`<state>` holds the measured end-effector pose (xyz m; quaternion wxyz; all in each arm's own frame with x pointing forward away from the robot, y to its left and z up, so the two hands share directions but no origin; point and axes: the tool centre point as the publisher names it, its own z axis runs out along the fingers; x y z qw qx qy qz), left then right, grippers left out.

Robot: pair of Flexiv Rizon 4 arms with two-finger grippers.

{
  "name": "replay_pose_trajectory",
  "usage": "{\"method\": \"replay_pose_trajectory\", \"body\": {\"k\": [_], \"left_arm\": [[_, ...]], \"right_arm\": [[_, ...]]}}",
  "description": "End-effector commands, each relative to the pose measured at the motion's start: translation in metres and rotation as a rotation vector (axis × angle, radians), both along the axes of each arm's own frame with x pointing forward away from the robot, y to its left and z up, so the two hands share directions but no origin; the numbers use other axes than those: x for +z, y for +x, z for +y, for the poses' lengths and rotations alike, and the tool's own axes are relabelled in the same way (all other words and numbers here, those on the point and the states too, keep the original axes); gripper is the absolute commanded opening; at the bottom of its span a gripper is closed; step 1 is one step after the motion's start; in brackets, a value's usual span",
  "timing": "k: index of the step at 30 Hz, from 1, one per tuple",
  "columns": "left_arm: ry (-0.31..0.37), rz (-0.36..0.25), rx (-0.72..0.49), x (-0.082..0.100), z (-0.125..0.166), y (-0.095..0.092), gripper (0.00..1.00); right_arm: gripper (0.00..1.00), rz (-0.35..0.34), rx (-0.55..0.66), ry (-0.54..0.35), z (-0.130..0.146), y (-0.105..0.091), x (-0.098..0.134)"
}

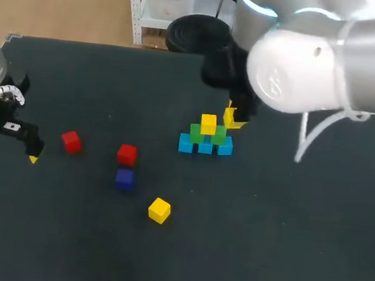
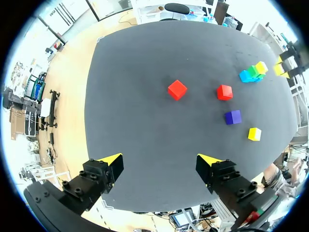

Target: Place the blue cubes, place green cubes on the blue cubes, place the yellow cubes on the green cubes, then place the red cubes on the yellow cubes, and place purple cube on the red cubes.

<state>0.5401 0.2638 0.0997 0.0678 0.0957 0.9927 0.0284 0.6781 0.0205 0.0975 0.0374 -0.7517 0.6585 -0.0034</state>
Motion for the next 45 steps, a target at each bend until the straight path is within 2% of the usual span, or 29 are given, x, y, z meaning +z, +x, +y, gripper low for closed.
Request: {"method": "replay_pose_trajectory", "body": {"k": [1, 18, 45], "left_arm": [[-0.004, 0.000, -0.003, 0.000, 0.001, 0.000, 1.00], [-0.004, 0.000, -0.003, 0.000, 0.001, 0.000, 1.00], [-0.004, 0.000, -0.003, 0.000, 0.001, 0.000, 1.00]], "right_arm": [[0.00, 0.040, -0.013, -0.009, 0.003, 0.009, -0.008], [0.00, 0.085, -0.018, -0.013, 0.004, 0.019, -0.026], [0.00, 0.123, -0.005, -0.021, 0.012, 0.021, -0.038]]}}
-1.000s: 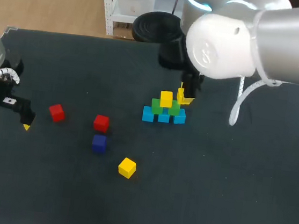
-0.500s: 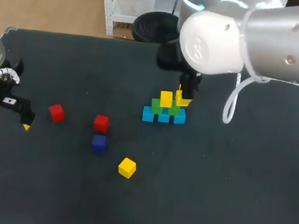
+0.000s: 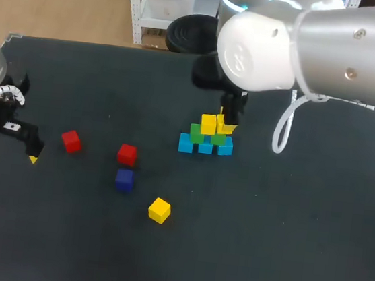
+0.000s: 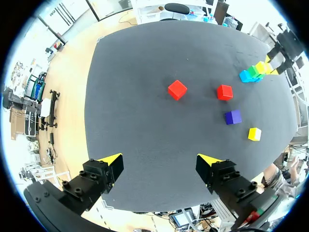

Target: Place the blue cubes, place green cubes on the blue cubes, place the yellow cubes on the green cubes, then place the red cubes on the yellow cubes, and place purple cube on the red cubes.

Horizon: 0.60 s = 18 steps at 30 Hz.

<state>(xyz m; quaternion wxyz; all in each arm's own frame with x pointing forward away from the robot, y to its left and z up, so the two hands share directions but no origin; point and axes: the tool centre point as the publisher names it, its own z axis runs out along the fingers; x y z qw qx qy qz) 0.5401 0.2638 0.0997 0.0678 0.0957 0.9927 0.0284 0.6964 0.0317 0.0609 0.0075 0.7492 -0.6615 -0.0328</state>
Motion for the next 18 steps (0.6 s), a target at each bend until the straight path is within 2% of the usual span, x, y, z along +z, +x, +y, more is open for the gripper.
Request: {"method": "replay_pose_trajectory", "body": {"k": [1, 18], "left_arm": [[-0.004, 0.000, -0.003, -0.0004, 0.0011, 0.0001, 1.00], [-0.004, 0.000, -0.003, -0.0004, 0.0011, 0.0001, 1.00]], "right_arm": [[0.00, 0.010, 0.001, -0.002, 0.0010, 0.0026, -0.0021], [0.00, 0.017, 0.007, -0.006, 0.0027, 0.0040, -0.0055]]}}
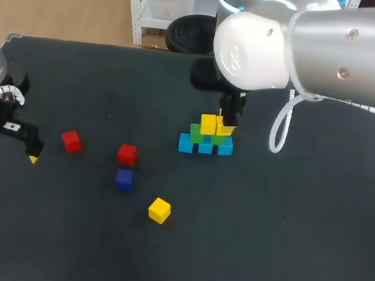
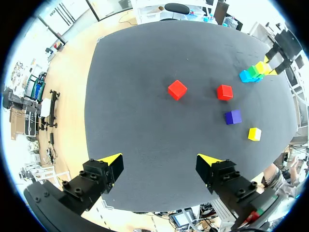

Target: Place the blue cubes, place green cubes on the blue cubes, place the yellow cubes on the green cubes, then place the red cubes on the yellow cubes, and place purple cube on the red cubes.

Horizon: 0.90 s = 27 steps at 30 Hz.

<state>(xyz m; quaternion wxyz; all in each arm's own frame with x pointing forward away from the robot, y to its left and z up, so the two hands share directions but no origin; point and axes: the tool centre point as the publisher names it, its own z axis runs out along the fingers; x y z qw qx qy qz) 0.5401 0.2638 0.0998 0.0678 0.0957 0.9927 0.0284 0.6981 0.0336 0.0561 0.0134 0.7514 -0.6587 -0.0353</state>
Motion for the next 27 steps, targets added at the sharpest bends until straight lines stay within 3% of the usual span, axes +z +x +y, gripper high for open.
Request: {"method": "replay_pose_trajectory", "body": {"k": [1, 11, 27], "left_arm": [[-0.004, 0.000, -0.003, -0.0004, 0.0011, 0.0001, 1.00], [-0.004, 0.000, -0.003, -0.0004, 0.0011, 0.0001, 1.00], [-0.004, 0.000, -0.003, -0.0004, 0.0011, 0.0001, 1.00]], "right_arm": [[0.00, 0.006, 0.000, -0.001, 0.0008, 0.0020, -0.0008], [0.00, 0.009, 0.003, -0.007, 0.0001, 0.0009, -0.0020], [0.14, 0.010, 0.012, -0.007, 0.0017, 0.0022, -0.0037]]}}
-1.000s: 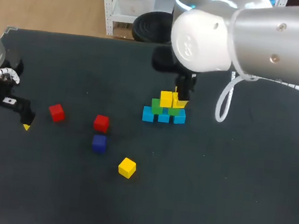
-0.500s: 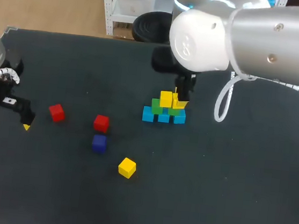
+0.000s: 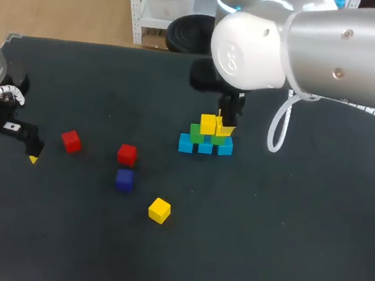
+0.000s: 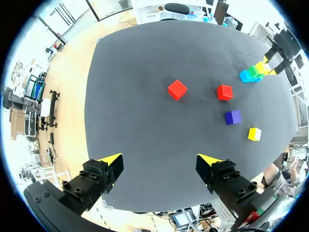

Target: Place the blue cubes, place green cubes on the blue cubes, place the yellow cubes on the green cubes, then place the red cubes on the yellow cubes, and place purple cube on the red cubes.

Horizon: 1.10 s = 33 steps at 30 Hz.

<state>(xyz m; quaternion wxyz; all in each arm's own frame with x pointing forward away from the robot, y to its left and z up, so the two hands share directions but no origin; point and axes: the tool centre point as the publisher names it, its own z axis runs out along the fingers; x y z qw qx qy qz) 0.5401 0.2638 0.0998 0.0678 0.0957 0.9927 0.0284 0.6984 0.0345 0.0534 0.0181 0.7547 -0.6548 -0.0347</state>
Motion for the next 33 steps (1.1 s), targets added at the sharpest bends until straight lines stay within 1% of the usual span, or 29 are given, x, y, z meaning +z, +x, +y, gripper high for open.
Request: {"method": "replay_pose_trajectory", "body": {"k": [1, 4, 6, 8, 12, 14, 18, 23, 26, 28, 29, 30, 33], "left_arm": [[-0.004, 0.000, -0.003, -0.0004, 0.0011, 0.0001, 1.00], [-0.004, 0.000, -0.003, -0.0004, 0.0011, 0.0001, 1.00], [-0.004, 0.000, -0.003, -0.0004, 0.0011, 0.0001, 1.00], [-0.004, 0.000, -0.003, -0.0004, 0.0011, 0.0001, 1.00], [-0.004, 0.000, -0.003, -0.0004, 0.0011, 0.0001, 1.00], [-0.004, 0.000, -0.003, -0.0004, 0.0011, 0.0001, 1.00], [-0.004, 0.000, -0.003, -0.0004, 0.0011, 0.0001, 1.00], [-0.004, 0.000, -0.003, -0.0004, 0.0011, 0.0001, 1.00], [-0.004, 0.000, -0.003, -0.0004, 0.0011, 0.0001, 1.00], [-0.004, 0.000, -0.003, -0.0004, 0.0011, 0.0001, 1.00], [-0.004, 0.000, -0.003, -0.0004, 0.0011, 0.0001, 1.00], [-0.004, 0.000, -0.003, -0.0004, 0.0011, 0.0001, 1.00], [-0.004, 0.000, -0.003, -0.0004, 0.0011, 0.0001, 1.00]], "right_arm": [[0.15, 0.005, 0.002, 0.000, 0.0008, 0.0020, -0.0016], [0.20, 0.008, 0.001, 0.000, 0.0010, 0.0016, -0.0017], [0.29, 0.008, 0.001, -0.001, 0.0011, 0.0015, -0.0016], [0.33, 0.008, 0.001, 0.000, 0.0009, 0.0016, -0.0019], [0.33, 0.005, 0.000, 0.001, 0.0010, 0.0015, -0.0018], [0.31, 0.003, -0.001, 0.002, 0.0000, 0.0020, -0.0017], [0.32, 0.001, -0.003, 0.001, -0.0010, 0.0026, -0.0018], [0.34, 0.004, 0.000, 0.003, -0.0007, 0.0025, -0.0021], [0.38, 0.006, 0.000, 0.005, -0.0005, 0.0025, -0.0026], [0.48, 0.006, 0.000, 0.006, -0.0006, 0.0026, -0.0026], [0.77, 0.005, -0.002, 0.008, -0.0008, 0.0026, -0.0024], [1.00, 0.004, -0.003, 0.009, -0.0011, 0.0026, -0.0021], [1.00, 0.002, -0.005, 0.011, -0.0019, 0.0023, -0.0017]]}}
